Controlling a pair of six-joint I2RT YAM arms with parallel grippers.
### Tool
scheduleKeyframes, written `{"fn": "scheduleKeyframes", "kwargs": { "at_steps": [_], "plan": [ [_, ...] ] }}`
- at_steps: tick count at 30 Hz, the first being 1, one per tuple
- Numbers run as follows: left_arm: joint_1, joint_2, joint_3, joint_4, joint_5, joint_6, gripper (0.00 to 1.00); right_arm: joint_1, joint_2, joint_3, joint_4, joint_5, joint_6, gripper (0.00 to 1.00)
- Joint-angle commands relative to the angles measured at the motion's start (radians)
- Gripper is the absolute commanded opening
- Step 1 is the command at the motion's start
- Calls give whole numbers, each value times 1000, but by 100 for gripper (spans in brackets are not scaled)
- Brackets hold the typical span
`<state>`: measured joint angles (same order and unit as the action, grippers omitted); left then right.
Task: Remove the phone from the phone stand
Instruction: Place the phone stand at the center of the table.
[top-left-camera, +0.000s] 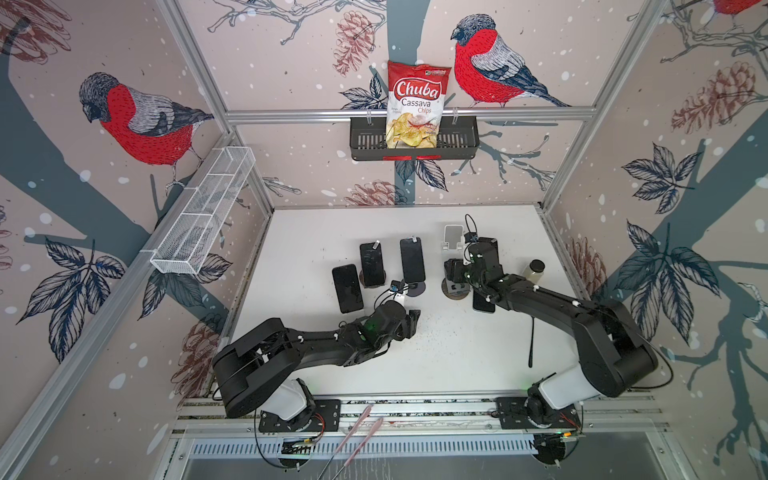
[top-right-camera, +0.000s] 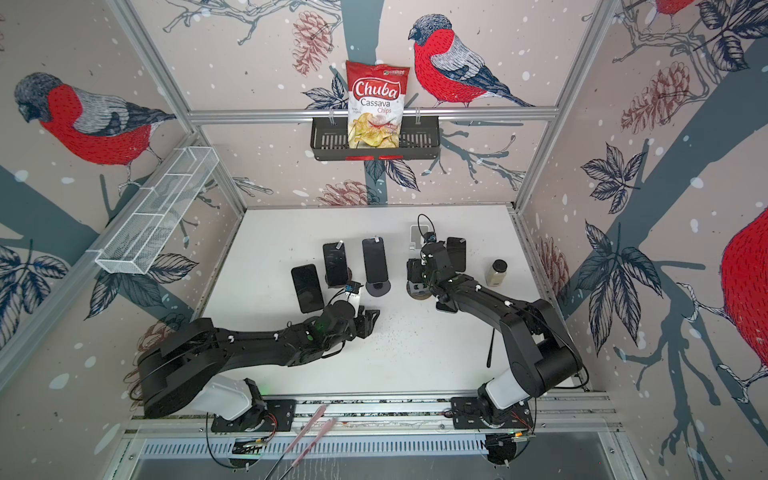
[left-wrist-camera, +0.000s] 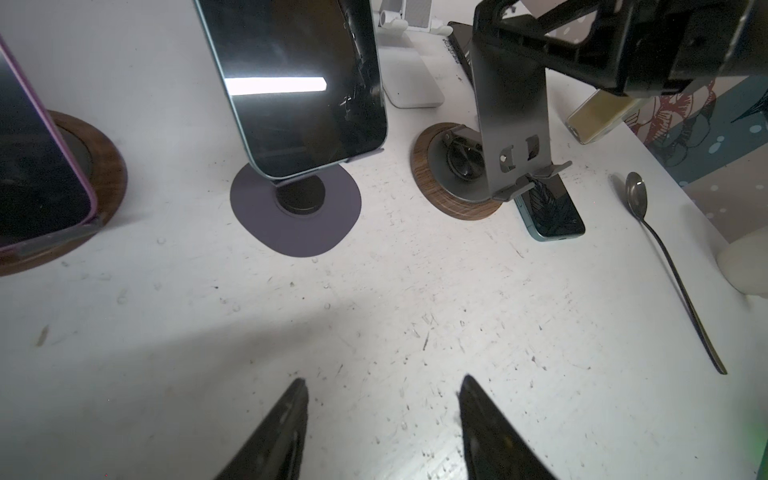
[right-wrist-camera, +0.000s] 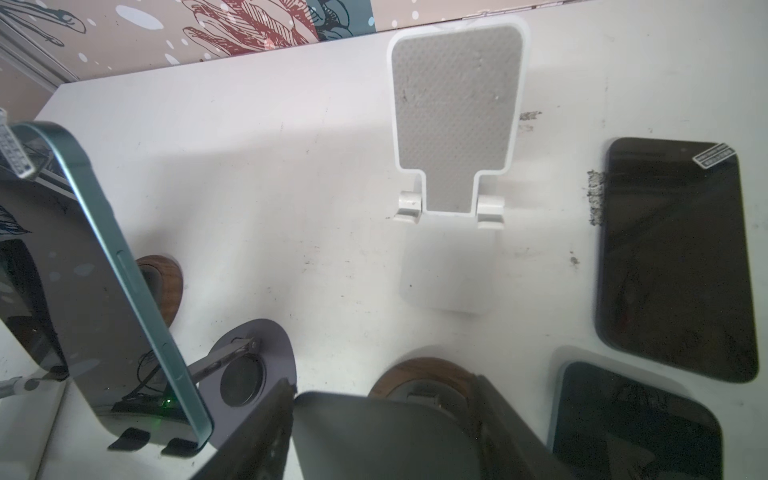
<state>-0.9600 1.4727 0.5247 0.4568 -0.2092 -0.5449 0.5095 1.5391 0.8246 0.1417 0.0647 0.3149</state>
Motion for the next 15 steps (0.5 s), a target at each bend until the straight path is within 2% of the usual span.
{"fn": "scheduleKeyframes", "kwargs": {
  "at_steps": [1,7,15],
  "plan": [
    [3,-5,-5,0,-5,0,58,3,15,-2,9,21,9,67],
    [12,-21,-11,-2,-3,-6,58,3,-1,-28,-4,61,14,69],
    [40,-60,-14,9,2,-24,58,-7,-60,34,-92,49,-19,80]
  ]
}}
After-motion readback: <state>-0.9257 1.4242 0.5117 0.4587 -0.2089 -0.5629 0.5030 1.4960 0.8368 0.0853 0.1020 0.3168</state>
